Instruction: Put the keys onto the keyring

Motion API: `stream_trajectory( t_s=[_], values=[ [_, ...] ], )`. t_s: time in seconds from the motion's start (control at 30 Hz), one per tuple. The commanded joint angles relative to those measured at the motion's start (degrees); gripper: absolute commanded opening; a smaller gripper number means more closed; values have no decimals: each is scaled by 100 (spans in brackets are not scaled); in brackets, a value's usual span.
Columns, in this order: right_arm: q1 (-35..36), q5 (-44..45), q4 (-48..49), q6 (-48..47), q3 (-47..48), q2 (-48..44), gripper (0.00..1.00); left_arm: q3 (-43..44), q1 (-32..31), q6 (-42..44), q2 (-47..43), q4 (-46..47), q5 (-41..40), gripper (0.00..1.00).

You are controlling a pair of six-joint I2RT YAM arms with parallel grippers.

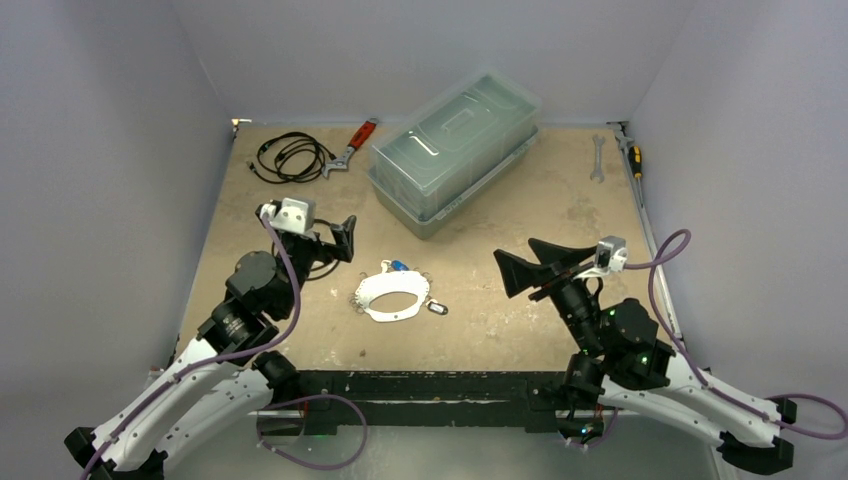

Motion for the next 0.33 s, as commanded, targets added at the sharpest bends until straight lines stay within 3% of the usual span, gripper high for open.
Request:
stream_trajectory(
  t_s=[0.0, 0.3],
  values=[
    [0, -48, 36, 79, 67, 4, 99, 187, 27, 42, 1, 24, -28, 99],
    [0, 298, -280, 78, 489, 721, 99, 195, 30, 36, -56, -5, -53, 99]
  ],
)
